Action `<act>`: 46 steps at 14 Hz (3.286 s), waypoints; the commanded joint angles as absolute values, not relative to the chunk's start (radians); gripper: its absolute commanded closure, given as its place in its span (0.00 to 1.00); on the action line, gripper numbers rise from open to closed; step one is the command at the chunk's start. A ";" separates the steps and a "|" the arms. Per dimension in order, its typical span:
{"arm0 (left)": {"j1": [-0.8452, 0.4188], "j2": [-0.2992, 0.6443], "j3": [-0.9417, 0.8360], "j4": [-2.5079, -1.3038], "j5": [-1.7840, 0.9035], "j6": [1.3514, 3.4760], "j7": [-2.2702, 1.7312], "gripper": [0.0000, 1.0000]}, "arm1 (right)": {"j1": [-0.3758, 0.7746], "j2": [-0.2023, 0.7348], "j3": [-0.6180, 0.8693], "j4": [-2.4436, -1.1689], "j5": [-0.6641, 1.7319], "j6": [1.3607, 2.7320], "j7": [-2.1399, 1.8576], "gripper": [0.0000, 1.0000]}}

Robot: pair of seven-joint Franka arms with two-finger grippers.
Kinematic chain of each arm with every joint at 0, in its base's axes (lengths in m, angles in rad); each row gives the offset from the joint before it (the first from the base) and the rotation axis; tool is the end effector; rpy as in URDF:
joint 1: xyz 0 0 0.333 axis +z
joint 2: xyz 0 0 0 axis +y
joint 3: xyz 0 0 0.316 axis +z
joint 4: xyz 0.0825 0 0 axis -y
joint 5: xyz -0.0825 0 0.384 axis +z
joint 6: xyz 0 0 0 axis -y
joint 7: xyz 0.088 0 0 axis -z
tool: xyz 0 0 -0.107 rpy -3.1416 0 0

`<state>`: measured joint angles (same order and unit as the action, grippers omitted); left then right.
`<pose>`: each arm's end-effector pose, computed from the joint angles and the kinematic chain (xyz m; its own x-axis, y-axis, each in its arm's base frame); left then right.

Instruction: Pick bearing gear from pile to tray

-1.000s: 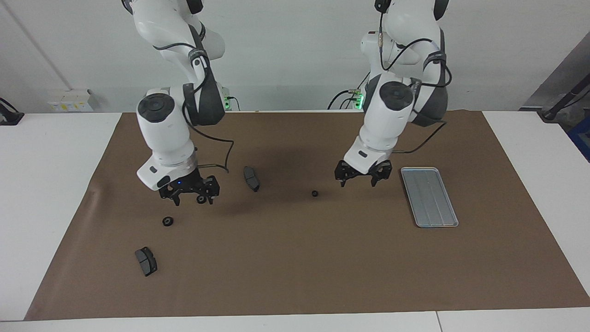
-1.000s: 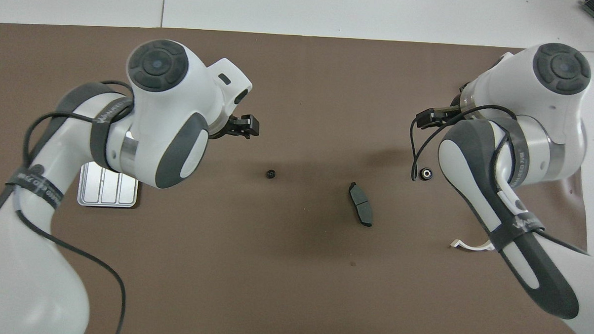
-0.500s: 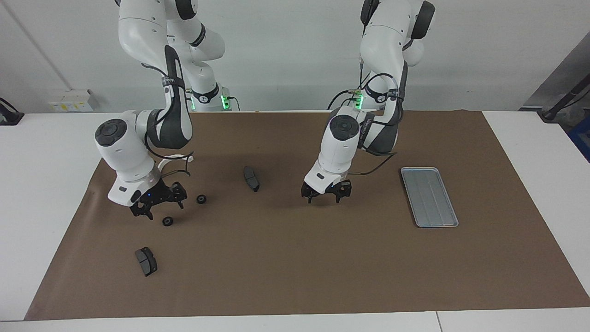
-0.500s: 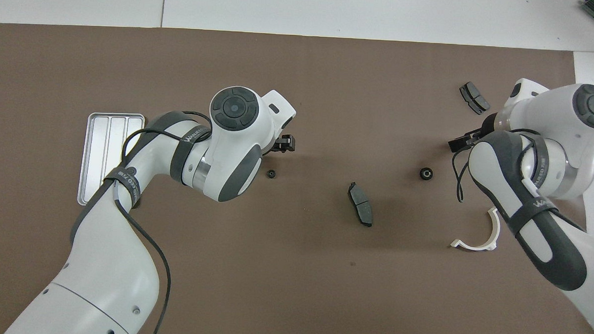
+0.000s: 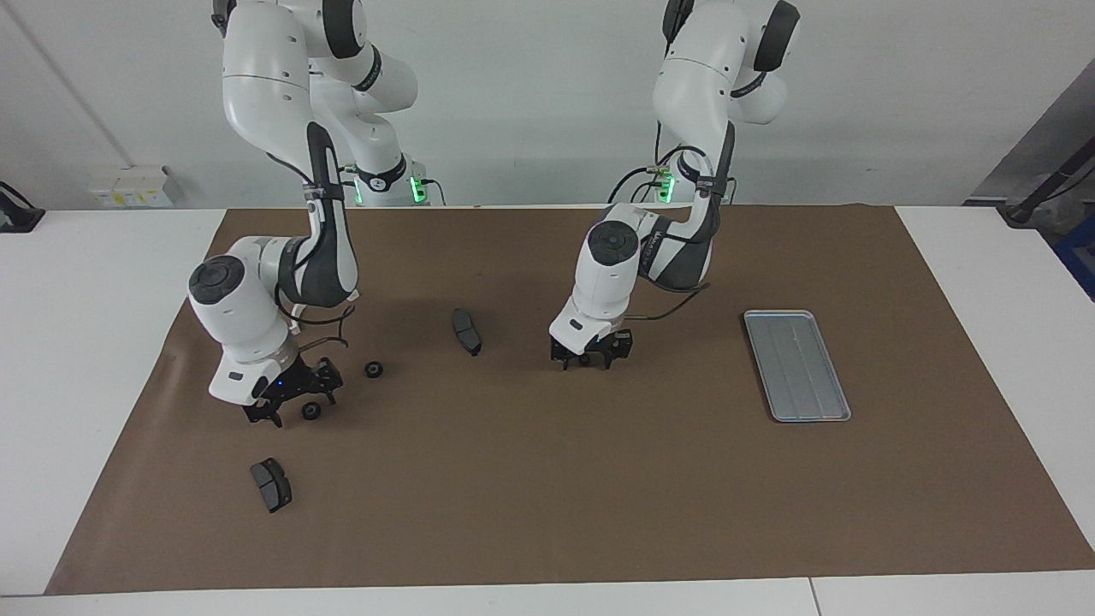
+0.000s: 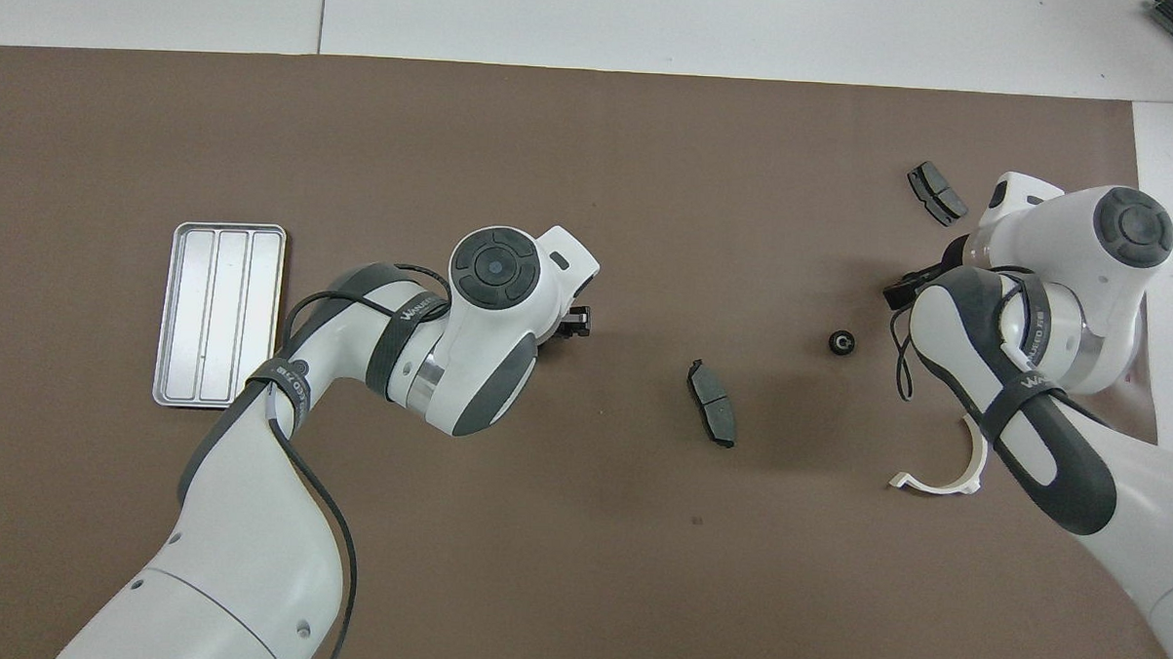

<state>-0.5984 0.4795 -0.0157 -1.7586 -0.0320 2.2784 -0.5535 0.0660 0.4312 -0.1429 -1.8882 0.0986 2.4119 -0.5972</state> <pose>0.5427 -0.3824 0.2991 0.9991 -0.0379 0.0169 -0.0387 -0.9981 0.0485 0.6408 -0.0431 0.2888 0.8891 0.4491 0.0882 0.4470 -0.8935 0.0442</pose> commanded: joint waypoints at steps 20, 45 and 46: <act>-0.620 0.423 -0.003 -1.839 -0.026 2.272 -0.575 1.00 | 0.087 0.351 -0.089 -1.798 0.123 2.222 -0.265 1.00; -0.017 0.284 -0.001 -1.915 -0.051 2.232 0.097 0.00 | 0.213 0.722 0.537 -1.509 -0.681 2.384 1.597 0.95; -0.038 0.287 -0.003 -1.896 -0.051 2.227 0.072 0.00 | 0.212 0.723 0.537 -1.514 -0.689 2.397 1.597 0.83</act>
<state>-0.0052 0.3061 -0.0073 -1.8943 -0.0379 2.2143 0.0962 0.2236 0.7011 0.5179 -1.5345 -0.6502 2.3711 1.5629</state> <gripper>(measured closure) 0.070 0.648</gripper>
